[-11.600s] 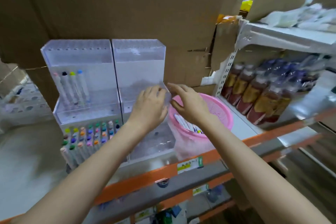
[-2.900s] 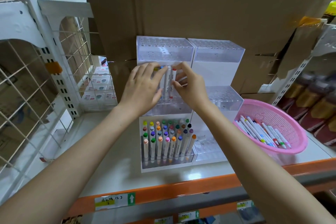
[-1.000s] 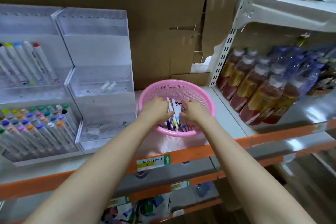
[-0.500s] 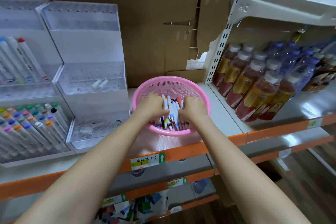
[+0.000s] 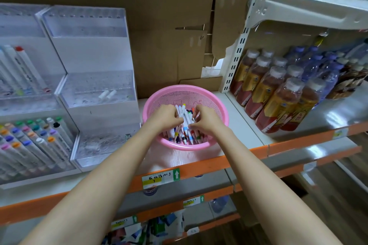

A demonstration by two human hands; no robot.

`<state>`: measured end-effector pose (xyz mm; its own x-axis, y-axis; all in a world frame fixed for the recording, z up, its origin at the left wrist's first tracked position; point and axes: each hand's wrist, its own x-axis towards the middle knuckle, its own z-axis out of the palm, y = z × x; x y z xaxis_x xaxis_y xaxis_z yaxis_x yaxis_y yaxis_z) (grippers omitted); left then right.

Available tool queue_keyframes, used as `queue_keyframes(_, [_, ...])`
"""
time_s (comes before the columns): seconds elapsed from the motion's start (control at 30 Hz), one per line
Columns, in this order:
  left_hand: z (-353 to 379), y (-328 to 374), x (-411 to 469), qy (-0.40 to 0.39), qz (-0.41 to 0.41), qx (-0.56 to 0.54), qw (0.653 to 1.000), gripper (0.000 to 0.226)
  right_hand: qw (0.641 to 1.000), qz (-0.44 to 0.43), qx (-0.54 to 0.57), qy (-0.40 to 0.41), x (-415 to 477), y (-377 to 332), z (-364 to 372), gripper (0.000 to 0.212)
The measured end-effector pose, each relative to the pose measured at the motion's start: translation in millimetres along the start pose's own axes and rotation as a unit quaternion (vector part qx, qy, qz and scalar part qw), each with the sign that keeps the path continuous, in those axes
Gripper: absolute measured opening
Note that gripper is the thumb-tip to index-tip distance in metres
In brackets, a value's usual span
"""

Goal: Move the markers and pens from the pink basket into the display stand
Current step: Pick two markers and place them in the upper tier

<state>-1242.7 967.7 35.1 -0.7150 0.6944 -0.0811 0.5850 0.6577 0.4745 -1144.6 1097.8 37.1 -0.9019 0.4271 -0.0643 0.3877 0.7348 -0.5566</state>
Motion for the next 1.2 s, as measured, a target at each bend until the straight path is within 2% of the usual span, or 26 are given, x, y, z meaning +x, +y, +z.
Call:
queue_keyframes(0.13, [-1.8,-2.4,1.0,0.035,0.002,-0.063,0.997,0.012,1.0,-0.01,-0.016,-0.001,0.3,0.3,0.5,0.043])
queue_keyframes(0.27, [-4.7,-3.3,0.4,0.054,0.005,-0.124,0.991,0.019,1.0,-0.015,-0.019,-0.013,0.9,-0.1,-0.9,0.054])
queue_keyframes(0.43, [-3.7,-3.1,-0.3,0.054,-0.001,-0.184,0.981,0.016,0.999,-0.007,-0.03,-0.016,0.8,-1.6,-1.3,0.046])
queue_keyframes(0.57, [-3.2,-4.9,-0.8,0.059,0.004,-0.21,0.976,0.034,0.999,-0.025,-0.033,-0.004,-0.2,-3.2,-2.4,0.043])
queue_keyframes(0.7, [-5.7,-5.2,-3.8,0.074,0.035,-0.242,0.967,0.057,0.997,-0.07,0.023,0.02,-2.8,-1.7,-4.3,0.055])
queue_keyframes(0.8, [-8.0,-5.1,-7.1,0.092,0.056,-0.247,0.963,0.063,0.992,-0.102,0.059,0.054,-3.7,0.7,-3.8,0.061])
queue_keyframes(1.0, [-15.2,-2.4,-16.7,0.116,0.05,-0.313,0.941,0.05,0.978,-0.139,0.099,0.118,-9.5,-1.3,-5.4,0.064])
queue_keyframes(1.2, [-23.9,0.8,-32.8,0.199,0.102,-0.268,0.937,0.037,0.963,-0.167,0.146,0.152,-17.8,-18.4,-13.9,0.06])
